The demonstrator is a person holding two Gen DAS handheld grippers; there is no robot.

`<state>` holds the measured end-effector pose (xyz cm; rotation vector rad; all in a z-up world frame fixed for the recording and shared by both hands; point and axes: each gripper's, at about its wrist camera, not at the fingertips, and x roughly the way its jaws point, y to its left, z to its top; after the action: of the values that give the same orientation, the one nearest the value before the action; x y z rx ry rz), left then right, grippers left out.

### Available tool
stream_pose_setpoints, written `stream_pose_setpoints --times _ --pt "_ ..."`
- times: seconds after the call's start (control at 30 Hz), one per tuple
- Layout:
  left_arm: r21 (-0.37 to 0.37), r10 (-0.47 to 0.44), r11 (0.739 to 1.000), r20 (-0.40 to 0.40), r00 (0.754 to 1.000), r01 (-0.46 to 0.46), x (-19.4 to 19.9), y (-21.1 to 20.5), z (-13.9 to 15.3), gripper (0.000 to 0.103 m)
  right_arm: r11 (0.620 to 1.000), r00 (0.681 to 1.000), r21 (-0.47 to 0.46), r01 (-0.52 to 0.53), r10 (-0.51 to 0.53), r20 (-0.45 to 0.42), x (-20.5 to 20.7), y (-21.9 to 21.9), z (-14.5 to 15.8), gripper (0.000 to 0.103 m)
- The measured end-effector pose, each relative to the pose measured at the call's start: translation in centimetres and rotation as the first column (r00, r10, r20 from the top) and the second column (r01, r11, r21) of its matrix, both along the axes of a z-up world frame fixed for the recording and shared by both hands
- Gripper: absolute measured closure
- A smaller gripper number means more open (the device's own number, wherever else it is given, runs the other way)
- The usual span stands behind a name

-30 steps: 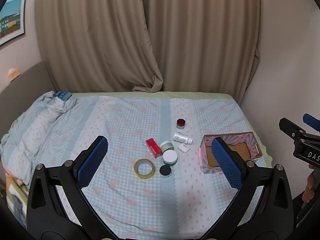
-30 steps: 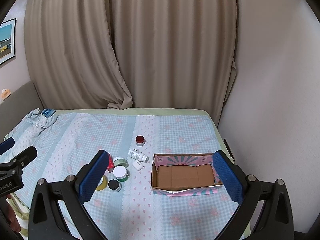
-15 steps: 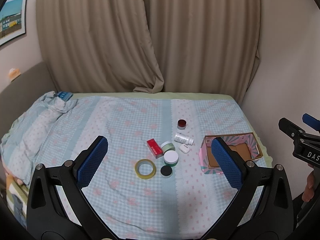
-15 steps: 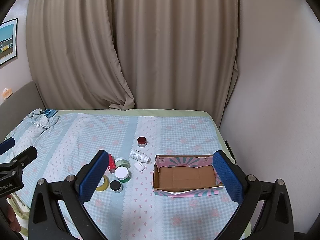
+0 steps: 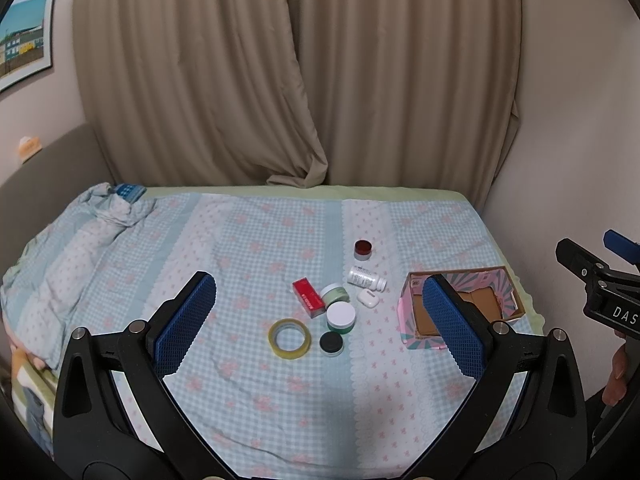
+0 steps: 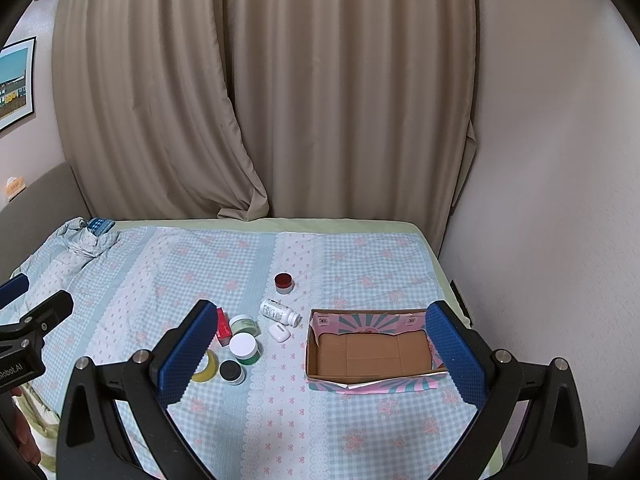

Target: Organize rigid objects

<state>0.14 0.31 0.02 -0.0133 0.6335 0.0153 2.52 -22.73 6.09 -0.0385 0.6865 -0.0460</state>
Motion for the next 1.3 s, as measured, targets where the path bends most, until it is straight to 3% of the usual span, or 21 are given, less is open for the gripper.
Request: stream_pose_setpoints --times 1.07,1.3 --pt "-0.004 0.031 1.0 -0.019 0.999 -0.031 0.8 -0.3 0.8 0.001 1.0 1.0 0.013 -0.018 0.018 -0.01 0.4 -0.5 0.1 0.0" --pt "0.029 0.084 0.996 -0.079 0.993 -0.081 1.1 2.3 -2.6 0.001 0.994 0.995 0.039 -0.098 0.099 -0.019 2.0 0.3 -1.5 0.0"
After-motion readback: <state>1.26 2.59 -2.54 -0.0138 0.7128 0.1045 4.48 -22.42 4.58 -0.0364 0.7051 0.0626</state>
